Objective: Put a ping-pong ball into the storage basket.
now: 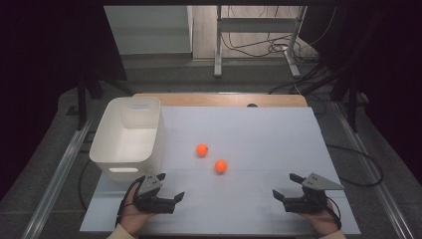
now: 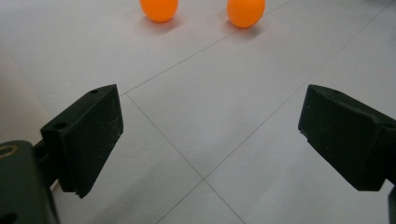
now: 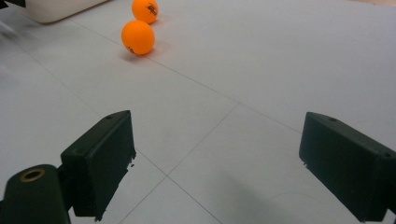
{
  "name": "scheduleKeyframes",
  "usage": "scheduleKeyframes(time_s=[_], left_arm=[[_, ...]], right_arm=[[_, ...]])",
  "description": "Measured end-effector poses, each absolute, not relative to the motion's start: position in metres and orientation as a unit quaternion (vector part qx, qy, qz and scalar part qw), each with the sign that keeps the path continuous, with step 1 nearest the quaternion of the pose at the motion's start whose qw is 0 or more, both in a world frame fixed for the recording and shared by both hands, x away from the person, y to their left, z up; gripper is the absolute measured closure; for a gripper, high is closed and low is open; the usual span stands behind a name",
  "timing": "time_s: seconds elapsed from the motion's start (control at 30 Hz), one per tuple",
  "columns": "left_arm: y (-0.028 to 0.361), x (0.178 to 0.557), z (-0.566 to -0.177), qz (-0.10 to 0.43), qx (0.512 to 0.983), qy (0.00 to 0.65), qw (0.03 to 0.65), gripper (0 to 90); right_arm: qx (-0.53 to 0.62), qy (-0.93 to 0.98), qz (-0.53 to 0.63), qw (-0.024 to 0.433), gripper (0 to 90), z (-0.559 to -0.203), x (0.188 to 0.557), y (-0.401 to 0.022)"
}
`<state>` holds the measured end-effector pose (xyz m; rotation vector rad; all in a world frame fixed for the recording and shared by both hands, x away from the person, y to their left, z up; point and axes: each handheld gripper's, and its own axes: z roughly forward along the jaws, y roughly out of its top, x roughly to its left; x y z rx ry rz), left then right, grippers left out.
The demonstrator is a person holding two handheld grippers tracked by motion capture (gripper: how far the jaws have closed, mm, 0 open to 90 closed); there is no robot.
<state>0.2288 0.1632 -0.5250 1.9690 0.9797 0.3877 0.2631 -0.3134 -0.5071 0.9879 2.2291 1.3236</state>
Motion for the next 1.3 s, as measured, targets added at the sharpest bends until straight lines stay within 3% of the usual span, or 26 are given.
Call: scheduleKeyframes(time_s=[1.3], left_arm=[[0.158,0.228,-0.507,0.155,0.789,0.384,0.454,8.6]], right_arm=[[0.341,0.800,0.456,0.190,12.5,-0.509,0.261,-0.310]])
